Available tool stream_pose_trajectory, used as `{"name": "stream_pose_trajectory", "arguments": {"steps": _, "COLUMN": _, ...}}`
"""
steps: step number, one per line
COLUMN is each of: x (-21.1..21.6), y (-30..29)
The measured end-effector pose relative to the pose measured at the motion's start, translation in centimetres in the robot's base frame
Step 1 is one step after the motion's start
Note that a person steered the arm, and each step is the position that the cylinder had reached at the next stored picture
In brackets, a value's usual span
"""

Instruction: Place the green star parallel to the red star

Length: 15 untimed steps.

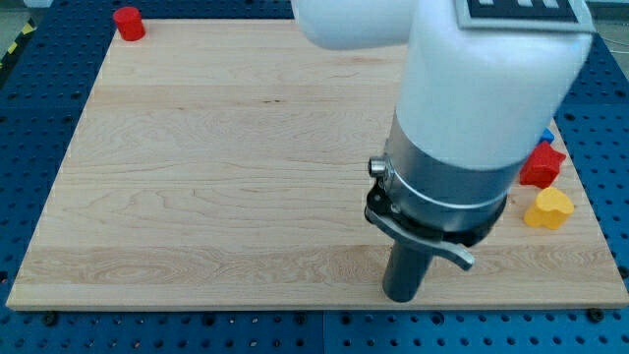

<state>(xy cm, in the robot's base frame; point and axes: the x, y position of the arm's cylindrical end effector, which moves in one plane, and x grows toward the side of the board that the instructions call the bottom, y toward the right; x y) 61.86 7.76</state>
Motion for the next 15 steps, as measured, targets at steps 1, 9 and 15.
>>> {"name": "stream_pose_trajectory", "arguments": {"steps": 1, "x": 0.0, "y": 3.3}}
{"name": "stream_pose_trajectory", "arguments": {"steps": 9, "x": -14.8, "y": 4.2}}
{"name": "stream_pose_trajectory", "arguments": {"steps": 15, "x": -9.2, "y": 11.7}}
